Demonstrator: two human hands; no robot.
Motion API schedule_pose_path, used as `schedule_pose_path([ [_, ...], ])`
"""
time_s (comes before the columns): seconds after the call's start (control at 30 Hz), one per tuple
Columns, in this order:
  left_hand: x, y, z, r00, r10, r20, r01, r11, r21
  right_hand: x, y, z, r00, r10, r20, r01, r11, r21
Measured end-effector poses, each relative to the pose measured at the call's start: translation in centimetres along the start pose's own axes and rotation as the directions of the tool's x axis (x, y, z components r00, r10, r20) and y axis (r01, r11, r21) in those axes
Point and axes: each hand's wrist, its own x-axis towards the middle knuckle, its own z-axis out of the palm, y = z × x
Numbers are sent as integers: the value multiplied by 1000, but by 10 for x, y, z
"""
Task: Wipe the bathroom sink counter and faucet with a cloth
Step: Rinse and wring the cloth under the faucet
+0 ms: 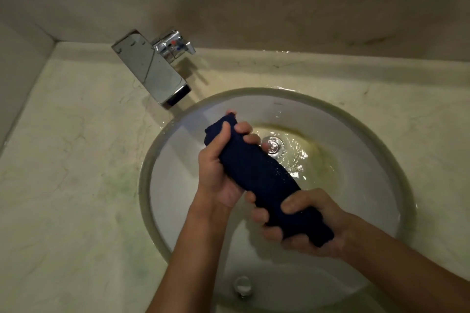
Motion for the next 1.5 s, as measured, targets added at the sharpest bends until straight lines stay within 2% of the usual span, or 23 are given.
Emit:
schedule_pose_path([
  [0.07,5,4,1,993,-58,-102,66,995,79,0,2,5,988,-3,-156,4,1000,8],
  [0.13,11,6,1,964,-116,-238,173,957,233,3,1,14,935,-30,-354,-5,995,-98],
  [0.2,19,3,-5,925,-130,-357,279,871,404,10,0,20,794,-136,-593,-141,907,-397],
  [0.27,27,-7,-11,866,-90,-492,378,762,526,19,0,14,593,-342,-729,-380,679,-628],
  [0.33,36,-23,-23,791,37,-611,426,683,593,24,4,0,447,-536,-716,-555,462,-692],
  [0.4,41,-40,-29,780,150,-607,444,552,706,26,13,-15,365,-635,-681,-665,333,-668],
  [0.5,36,-59,-23,793,256,-553,481,294,826,21,26,-33,307,-692,-654,-749,248,-614],
  [0.57,29,-68,-23,802,281,-527,487,203,849,18,33,-40,286,-692,-663,-817,186,-546],
  [0.67,20,-71,-14,796,302,-524,509,132,851,16,38,-36,296,-695,-655,-841,135,-524],
  [0.83,-6,-52,26,819,356,-450,470,34,882,10,38,6,368,-712,-598,-818,58,-572],
  [0.9,-17,-38,40,805,337,-488,480,113,870,4,37,27,396,-678,-620,-788,96,-608],
  [0.97,-25,-20,56,773,237,-589,536,254,805,-2,29,51,441,-589,-677,-743,183,-644],
  [1.03,-32,-3,69,729,82,-680,574,469,672,-9,18,76,503,-450,-738,-657,356,-664],
  [1.07,-37,6,75,731,-19,-682,566,576,590,-14,15,87,533,-363,-764,-603,470,-645],
  [1.1,-43,16,80,759,-133,-637,540,675,502,-20,12,97,568,-283,-773,-541,580,-610],
  [1.17,-55,41,91,834,-335,-439,492,811,316,-30,9,113,651,-167,-740,-410,743,-529],
  [1.2,-59,52,93,858,-396,-327,480,846,235,-34,10,118,687,-142,-712,-345,799,-493],
  [1.27,-63,69,91,884,-426,-191,460,864,204,-36,13,127,733,-156,-662,-194,885,-423],
  [1.37,-64,74,84,901,-415,-125,433,861,267,-29,24,139,815,-202,-543,66,963,-260],
  [1.43,-65,75,87,906,-415,-85,421,864,275,-21,31,145,865,-222,-451,166,973,-161],
  [1.5,-65,73,90,898,-440,-32,436,875,208,-15,40,149,912,-223,-345,229,973,-25],
])
